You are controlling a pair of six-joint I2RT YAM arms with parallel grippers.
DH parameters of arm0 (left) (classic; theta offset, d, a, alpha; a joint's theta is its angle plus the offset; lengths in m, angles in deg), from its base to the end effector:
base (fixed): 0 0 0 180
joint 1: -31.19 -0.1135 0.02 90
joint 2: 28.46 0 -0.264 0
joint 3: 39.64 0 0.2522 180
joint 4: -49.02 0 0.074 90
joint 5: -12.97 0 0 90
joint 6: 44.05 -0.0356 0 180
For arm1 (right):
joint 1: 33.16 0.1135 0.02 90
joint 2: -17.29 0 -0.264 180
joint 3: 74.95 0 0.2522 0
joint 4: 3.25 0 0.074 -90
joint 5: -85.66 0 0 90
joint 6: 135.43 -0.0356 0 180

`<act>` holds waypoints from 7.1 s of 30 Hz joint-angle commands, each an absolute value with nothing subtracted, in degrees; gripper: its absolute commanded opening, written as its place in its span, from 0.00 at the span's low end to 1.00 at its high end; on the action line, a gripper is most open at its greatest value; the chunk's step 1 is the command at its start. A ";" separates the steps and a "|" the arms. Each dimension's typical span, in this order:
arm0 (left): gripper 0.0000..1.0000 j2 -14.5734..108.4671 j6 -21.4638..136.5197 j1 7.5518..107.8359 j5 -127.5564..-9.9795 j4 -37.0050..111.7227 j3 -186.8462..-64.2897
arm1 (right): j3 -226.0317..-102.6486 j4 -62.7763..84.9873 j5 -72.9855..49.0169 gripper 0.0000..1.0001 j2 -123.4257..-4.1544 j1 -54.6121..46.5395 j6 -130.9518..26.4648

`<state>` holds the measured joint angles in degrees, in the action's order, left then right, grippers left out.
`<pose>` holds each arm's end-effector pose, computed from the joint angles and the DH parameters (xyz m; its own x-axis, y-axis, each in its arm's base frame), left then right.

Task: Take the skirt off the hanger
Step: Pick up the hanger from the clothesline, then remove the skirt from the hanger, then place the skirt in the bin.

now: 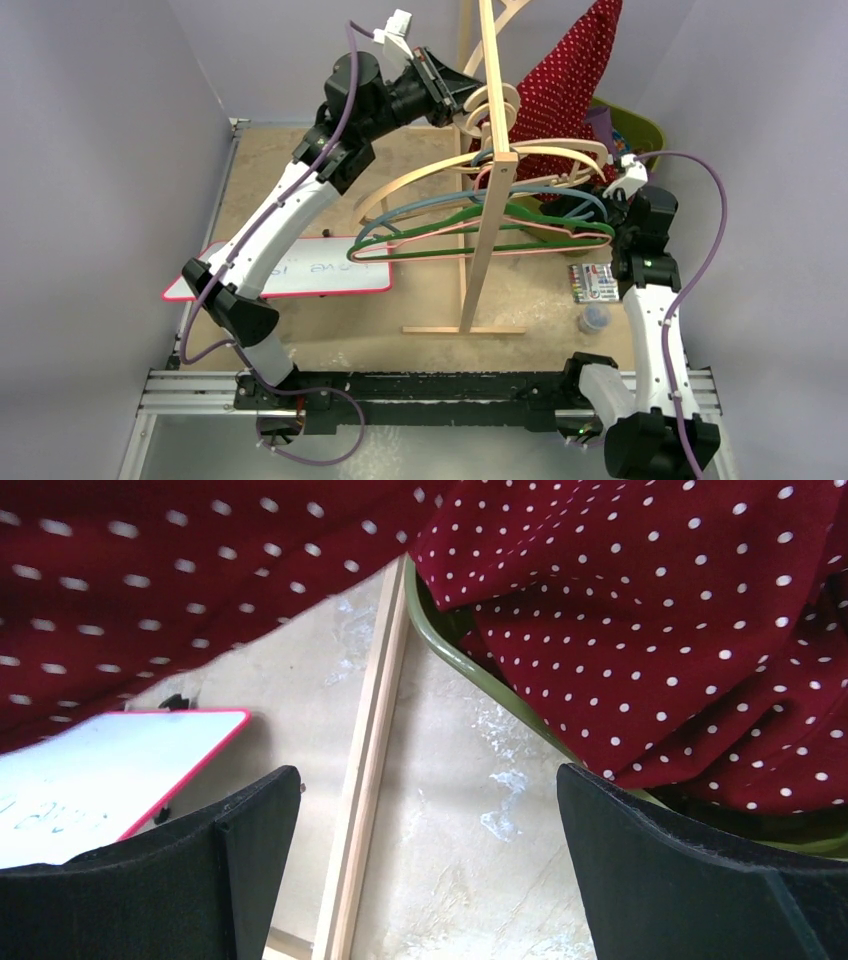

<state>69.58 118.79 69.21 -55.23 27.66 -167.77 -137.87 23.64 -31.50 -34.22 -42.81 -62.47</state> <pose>0.2920 -0.2451 0.5176 -0.7875 -0.5105 -0.3455 0.3683 0.0598 -0.9278 0.2046 -0.0183 0.3418 -0.3350 0.3214 -0.8857 -0.1949 0.8960 0.3989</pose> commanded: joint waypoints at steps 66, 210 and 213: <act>0.00 70.36 93.66 58.04 -40.74 18.00 -163.93 | -140.87 22.98 -31.92 0.99 -32.98 -42.66 -64.71; 0.00 31.18 73.76 54.31 -86.13 5.98 -127.11 | -209.24 11.78 -14.16 0.00 -65.14 -49.69 -66.69; 0.00 29.24 73.44 54.39 -86.61 4.53 -127.31 | -210.34 9.09 -10.63 0.00 -70.07 -49.69 -64.56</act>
<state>32.29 75.18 54.57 -86.85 4.23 -125.56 -208.08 15.24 -15.79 -64.20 -49.37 -67.60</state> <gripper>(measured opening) 0.070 0.011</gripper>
